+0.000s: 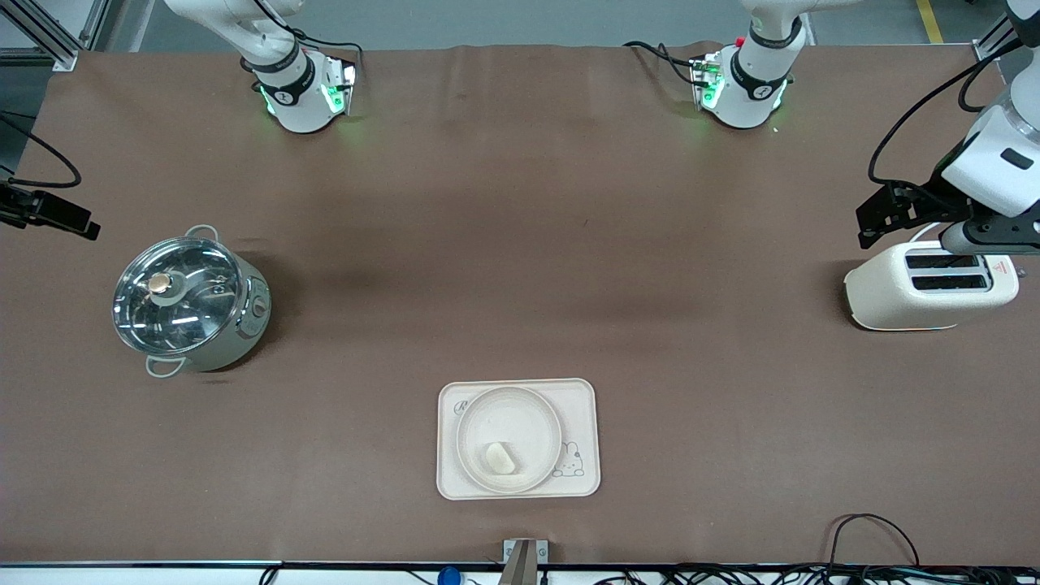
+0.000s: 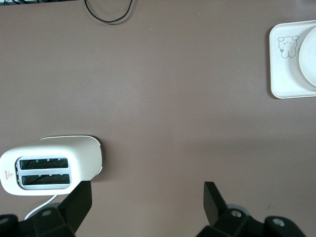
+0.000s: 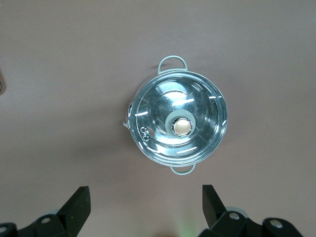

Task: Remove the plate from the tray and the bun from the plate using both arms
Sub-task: 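Move the right gripper out from rest toward the white tray, then lower the right gripper onto the white plate rim and grasp it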

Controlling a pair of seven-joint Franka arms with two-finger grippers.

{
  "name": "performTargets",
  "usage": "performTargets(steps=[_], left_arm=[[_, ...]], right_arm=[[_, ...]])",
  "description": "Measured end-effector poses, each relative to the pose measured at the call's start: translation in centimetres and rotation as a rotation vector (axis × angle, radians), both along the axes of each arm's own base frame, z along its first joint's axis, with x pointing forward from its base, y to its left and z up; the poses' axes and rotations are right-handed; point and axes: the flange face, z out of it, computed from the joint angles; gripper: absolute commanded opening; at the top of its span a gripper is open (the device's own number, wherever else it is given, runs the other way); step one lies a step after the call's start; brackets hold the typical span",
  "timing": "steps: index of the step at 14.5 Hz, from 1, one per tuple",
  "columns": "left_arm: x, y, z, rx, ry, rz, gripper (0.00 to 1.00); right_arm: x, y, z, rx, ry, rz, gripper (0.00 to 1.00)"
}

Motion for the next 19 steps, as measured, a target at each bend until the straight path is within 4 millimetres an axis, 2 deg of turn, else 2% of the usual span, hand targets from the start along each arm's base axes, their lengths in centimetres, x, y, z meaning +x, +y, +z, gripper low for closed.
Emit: performTargets(steps=[7, 9, 11, 13, 17, 19], left_arm=[[0.1, 0.7, 0.0, 0.001, 0.000, 0.015, 1.00], [0.1, 0.7, 0.0, 0.001, 0.000, 0.015, 1.00], [0.1, 0.8, 0.0, 0.001, 0.000, 0.016, 1.00], [0.1, 0.8, 0.0, 0.000, 0.000, 0.016, 1.00], [0.1, 0.8, 0.0, 0.000, 0.000, 0.015, 1.00], [0.2, 0.8, 0.0, 0.000, 0.000, 0.014, 1.00]], right_arm=[[0.0, 0.5, 0.0, 0.001, 0.001, 0.012, 1.00], [0.2, 2.5, -0.3, 0.002, 0.009, 0.047, 1.00], [0.9, 5.9, -1.7, 0.000, 0.027, 0.101, 1.00], [3.0, 9.7, -4.9, 0.025, 0.020, 0.145, 1.00], [8.6, 15.1, -14.4, 0.168, -0.035, 0.067, 1.00], [10.3, 19.0, -18.6, 0.173, -0.078, 0.013, 1.00]])
